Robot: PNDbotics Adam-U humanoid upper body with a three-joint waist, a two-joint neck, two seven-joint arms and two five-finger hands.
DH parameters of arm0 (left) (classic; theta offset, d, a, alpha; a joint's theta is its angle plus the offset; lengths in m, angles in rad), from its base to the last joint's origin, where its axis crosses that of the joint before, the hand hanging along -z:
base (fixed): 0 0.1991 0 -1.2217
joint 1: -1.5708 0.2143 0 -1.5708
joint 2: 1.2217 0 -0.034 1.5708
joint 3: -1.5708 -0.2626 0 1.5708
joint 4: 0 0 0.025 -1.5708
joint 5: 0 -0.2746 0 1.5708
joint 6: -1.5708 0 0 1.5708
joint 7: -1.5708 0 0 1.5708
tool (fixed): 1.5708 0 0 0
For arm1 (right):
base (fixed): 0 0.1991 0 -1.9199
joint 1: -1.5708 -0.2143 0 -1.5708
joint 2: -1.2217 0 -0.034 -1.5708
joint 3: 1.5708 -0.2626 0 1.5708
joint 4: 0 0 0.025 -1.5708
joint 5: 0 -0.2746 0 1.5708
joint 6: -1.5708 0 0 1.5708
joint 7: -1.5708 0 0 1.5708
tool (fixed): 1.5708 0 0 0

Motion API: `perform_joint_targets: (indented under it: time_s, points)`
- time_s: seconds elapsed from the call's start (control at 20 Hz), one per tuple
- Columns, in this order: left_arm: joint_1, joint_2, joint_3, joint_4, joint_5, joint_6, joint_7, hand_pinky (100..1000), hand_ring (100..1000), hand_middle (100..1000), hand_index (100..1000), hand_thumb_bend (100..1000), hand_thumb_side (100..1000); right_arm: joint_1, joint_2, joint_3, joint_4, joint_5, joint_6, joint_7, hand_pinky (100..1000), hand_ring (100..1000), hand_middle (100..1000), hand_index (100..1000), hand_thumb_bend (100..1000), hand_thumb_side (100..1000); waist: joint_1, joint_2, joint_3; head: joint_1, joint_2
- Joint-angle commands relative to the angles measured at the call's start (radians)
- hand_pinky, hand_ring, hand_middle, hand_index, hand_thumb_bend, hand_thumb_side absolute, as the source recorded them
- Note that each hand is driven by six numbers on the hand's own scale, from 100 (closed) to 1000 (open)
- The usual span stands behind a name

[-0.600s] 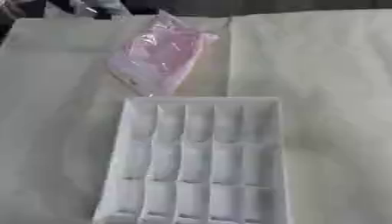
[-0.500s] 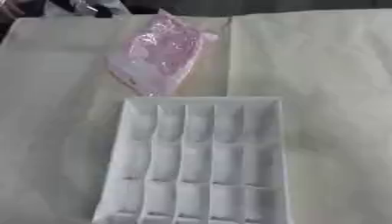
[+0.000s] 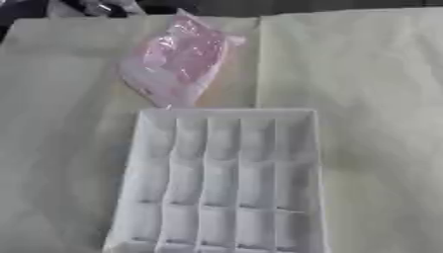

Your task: Pick up objects on the table and place them in the box.

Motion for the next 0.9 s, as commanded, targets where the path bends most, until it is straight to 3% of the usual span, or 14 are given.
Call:
perform_joint_targets:
  time_s: [0.05,0.25,0.9]
  points:
    - [-0.021,0.026,0.002,0.005,-0.005,-0.002,0.002,654,760,819,991,641,456,-0.008,-0.031,-0.005,-0.015,0.001,-0.001,0.004,665,769,815,796,100,906,-0.001,-0.014,-0.002,0.006,0.0]
    - [-0.058,-0.01,0.0,0.072,-0.044,-0.015,-0.018,672,772,829,995,676,496,-0.011,-0.029,-0.003,-0.017,-0.002,0.0,0.006,666,769,815,796,100,906,0.001,-0.014,-0.014,0.007,0.0]
    - [-0.191,-0.175,0.008,0.326,-0.206,-0.046,-0.035,677,781,827,984,634,578,-0.017,-0.022,-0.002,-0.015,-0.006,0.001,0.012,666,769,815,796,100,906,0.002,-0.012,-0.045,0.009,0.0]
